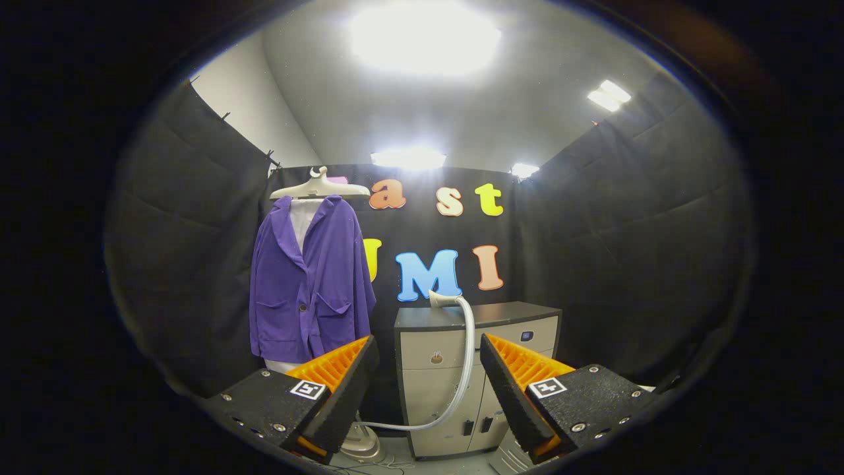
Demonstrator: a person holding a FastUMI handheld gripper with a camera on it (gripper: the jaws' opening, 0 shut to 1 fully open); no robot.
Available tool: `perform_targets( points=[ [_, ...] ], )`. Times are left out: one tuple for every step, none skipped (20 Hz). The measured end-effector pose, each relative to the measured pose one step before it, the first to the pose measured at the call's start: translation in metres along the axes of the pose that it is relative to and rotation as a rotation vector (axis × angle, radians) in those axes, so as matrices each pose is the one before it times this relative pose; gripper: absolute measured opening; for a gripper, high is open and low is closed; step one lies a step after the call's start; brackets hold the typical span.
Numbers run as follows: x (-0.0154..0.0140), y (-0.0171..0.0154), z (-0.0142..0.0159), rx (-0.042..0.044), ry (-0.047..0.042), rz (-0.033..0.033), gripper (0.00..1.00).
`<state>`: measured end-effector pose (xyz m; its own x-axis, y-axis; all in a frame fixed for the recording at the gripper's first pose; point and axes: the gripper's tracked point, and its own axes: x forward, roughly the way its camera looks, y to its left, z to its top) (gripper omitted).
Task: Iron the clothes twice with a garment steamer, once on the left side and once on the right side.
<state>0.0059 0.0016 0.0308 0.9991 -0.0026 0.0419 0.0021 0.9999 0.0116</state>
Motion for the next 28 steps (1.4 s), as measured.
perform_targets(
  points=[
    [0.00494, -0.00098, 0.00564, -0.00423, -0.00971, 0.00146, 0.95],
    [0.00591, -0.00084, 0.00652, -0.00339, -0.00822, 0.00483, 0.95],
    [0.00714, -0.00162, 0.00486, -0.00235, -0.00373, 0.00795, 0.95],
    [0.00796, -0.00135, 0.00526, -0.00252, 0.00188, 0.01004, 0.95],
    [0.00846, -0.00329, 0.00289, -0.00300, 0.00280, 0.00361, 0.95],
    [0.00985, -0.00438, 0.00548, 0.00081, -0.00131, 0.00042, 0.95],
    [0.01087, -0.00236, 0.00452, 0.00944, 0.00159, 0.00592, 0.95],
    [0.01136, -0.00059, 0.00237, 0.01360, 0.00754, 0.01436, 0.95],
    [0.01202, -0.00110, 0.00245, 0.01083, 0.00726, 0.01603, 0.95],
    [0.01316, -0.00311, 0.00335, 0.00633, 0.00309, 0.01236, 0.95],
    [0.01295, -0.00530, 0.00308, 0.00128, 0.00524, 0.00806, 0.95],
    [0.01325, -0.00633, 0.00232, -0.00174, 0.00750, 0.00126, 0.95],
    [0.01408, -0.00530, 0.00268, -0.00042, 0.00135, 0.00277, 0.95],
    [0.01463, -0.00404, 0.00213, 0.00152, 0.00383, 0.00749, 0.95],
    [0.01440, -0.00147, 0.00338, 0.00274, -0.00134, 0.01095, 0.95],
    [0.01412, -0.00385, 0.00388, 0.00096, 0.00119, 0.00858, 0.95],
    [0.01343, -0.00325, 0.00185, 0.00058, -0.00065, 0.00864, 0.95],
    [0.01318, -0.00200, 0.00341, 0.00065, -0.00179, 0.00951, 0.95],
    [0.01576, -0.00349, 0.00323, -0.00124, -0.00156, 0.01206, 0.95],
    [0.01412, -0.00193, 0.00230, -0.00210, 0.00034, 0.01094, 0.95],
    [0.01424, -0.00242, 0.00086, -0.00427, 0.00665, 0.01344, 0.95],
    [0.01306, -0.00220, 0.00047, -0.00475, 0.00673, 0.01396, 0.95],
    [0.01449, -0.00152, -0.00055, -0.00147, 0.00865, 0.01109, 0.95],
    [0.01352, -0.00401, 0.00086, -0.00084, 0.00858, 0.00336, 0.95],
    [0.01402, -0.00562, -0.00053, -0.00233, 0.00759, -0.00099, 0.95],
    [0.01432, -0.00415, 0.00068, 0.00052, 0.00548, 0.00285, 0.95],
    [0.01569, -0.00271, -0.00156, 0.00455, 0.01045, 0.00518, 0.95],
    [0.01503, -0.00314, -0.00092, 0.00858, 0.01146, 0.00962, 0.95]
  ],
)
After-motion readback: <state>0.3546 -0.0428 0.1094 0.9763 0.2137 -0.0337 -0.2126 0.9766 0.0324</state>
